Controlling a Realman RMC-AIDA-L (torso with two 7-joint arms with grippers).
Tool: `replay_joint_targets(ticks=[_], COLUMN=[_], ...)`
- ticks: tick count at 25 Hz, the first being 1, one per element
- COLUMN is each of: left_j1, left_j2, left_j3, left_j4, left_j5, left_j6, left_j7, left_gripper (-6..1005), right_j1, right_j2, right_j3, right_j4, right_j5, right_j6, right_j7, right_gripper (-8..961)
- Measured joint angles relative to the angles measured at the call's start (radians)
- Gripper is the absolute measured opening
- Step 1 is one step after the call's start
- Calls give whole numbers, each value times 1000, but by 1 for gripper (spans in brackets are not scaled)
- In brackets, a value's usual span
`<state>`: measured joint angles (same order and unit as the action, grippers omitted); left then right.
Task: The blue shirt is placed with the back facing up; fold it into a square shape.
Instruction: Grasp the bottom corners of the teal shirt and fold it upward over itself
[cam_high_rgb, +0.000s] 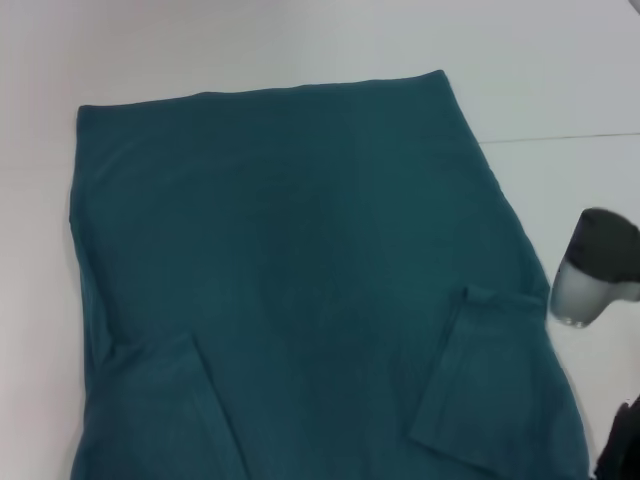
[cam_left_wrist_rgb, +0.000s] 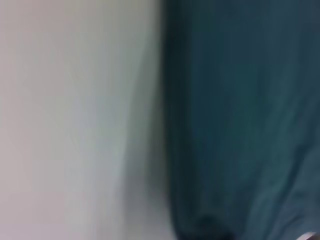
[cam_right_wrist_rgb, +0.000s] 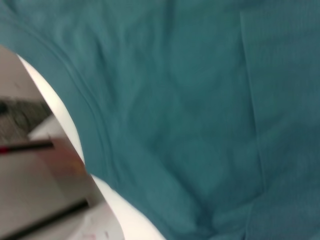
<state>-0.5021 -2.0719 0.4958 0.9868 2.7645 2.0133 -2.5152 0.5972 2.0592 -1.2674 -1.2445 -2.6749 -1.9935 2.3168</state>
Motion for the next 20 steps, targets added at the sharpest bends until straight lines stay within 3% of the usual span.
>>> replay_joint_targets(ticks=[4,9,14,20], left_j1=[0,-5,-5,-3], left_j2=[7,19,22,23], left_j3=[-54,-121,-139,-152], left_j4=[-3,-2,3,-1], left_j5=[-96,-203,-292,-372], left_j6=[2,-11,-75,-174], left_j7=[13,39,70,121], left_gripper=[29,29,29,29], right_j1=[3,39,55,43], right_j2=[-9,-13,-14,3], right_j3=[117,342,533,593], right_j4=[-3,5,8,27], right_j5=[42,52,119,173], right_j6=[3,12,106,244], right_j7=[-49,-131,-150,-119], right_gripper=[75,75,75,76])
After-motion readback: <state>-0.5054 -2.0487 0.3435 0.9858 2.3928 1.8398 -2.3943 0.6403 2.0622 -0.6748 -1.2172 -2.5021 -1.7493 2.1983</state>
